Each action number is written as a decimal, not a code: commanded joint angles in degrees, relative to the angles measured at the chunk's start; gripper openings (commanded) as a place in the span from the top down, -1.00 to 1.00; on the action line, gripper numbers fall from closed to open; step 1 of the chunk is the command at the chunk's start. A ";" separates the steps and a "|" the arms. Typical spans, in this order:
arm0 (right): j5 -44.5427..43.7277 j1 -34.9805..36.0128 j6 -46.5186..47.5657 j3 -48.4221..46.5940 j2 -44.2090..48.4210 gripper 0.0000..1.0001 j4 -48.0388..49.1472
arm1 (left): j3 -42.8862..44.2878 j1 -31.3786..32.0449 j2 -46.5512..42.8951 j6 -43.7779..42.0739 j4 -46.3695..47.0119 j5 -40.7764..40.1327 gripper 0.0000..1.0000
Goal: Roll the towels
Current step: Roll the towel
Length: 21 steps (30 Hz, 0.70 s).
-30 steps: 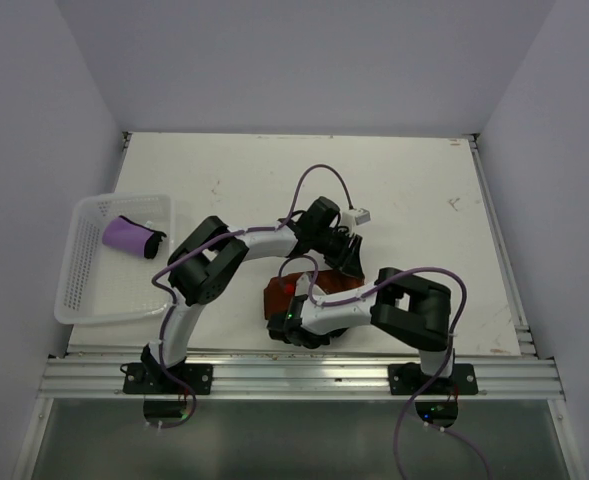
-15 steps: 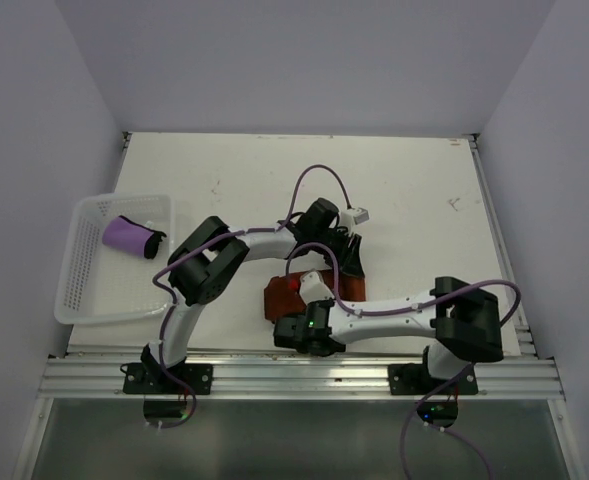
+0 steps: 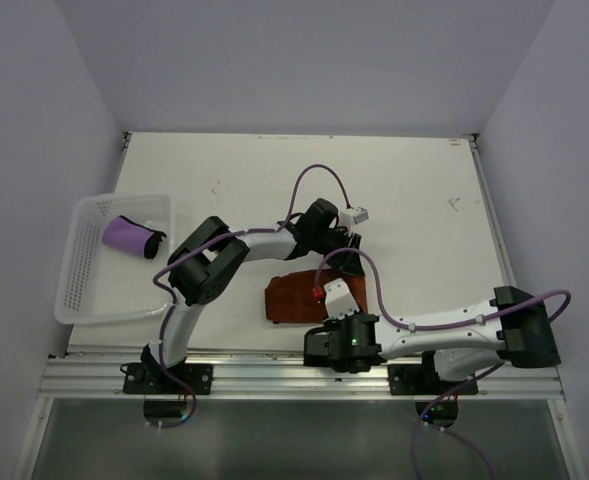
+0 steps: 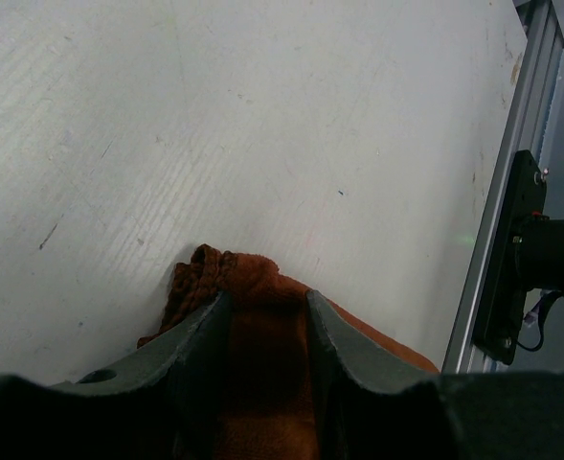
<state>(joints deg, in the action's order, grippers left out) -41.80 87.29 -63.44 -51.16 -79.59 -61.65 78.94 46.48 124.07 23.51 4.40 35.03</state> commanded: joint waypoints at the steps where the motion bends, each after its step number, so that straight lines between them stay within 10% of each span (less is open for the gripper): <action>1: 1.11 0.34 -5.11 4.73 9.24 0.17 5.21 | -2.03 -0.69 0.73 -1.10 -2.29 -6.20 0.16; 21: 14.19 -24.00 0.51 21.97 34.76 -0.11 27.17 | -12.31 -0.69 -3.48 1.19 3.06 -7.78 0.17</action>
<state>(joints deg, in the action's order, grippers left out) -31.75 65.30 -64.05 -30.55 -45.63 -41.76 69.95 46.39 119.96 25.08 13.06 31.55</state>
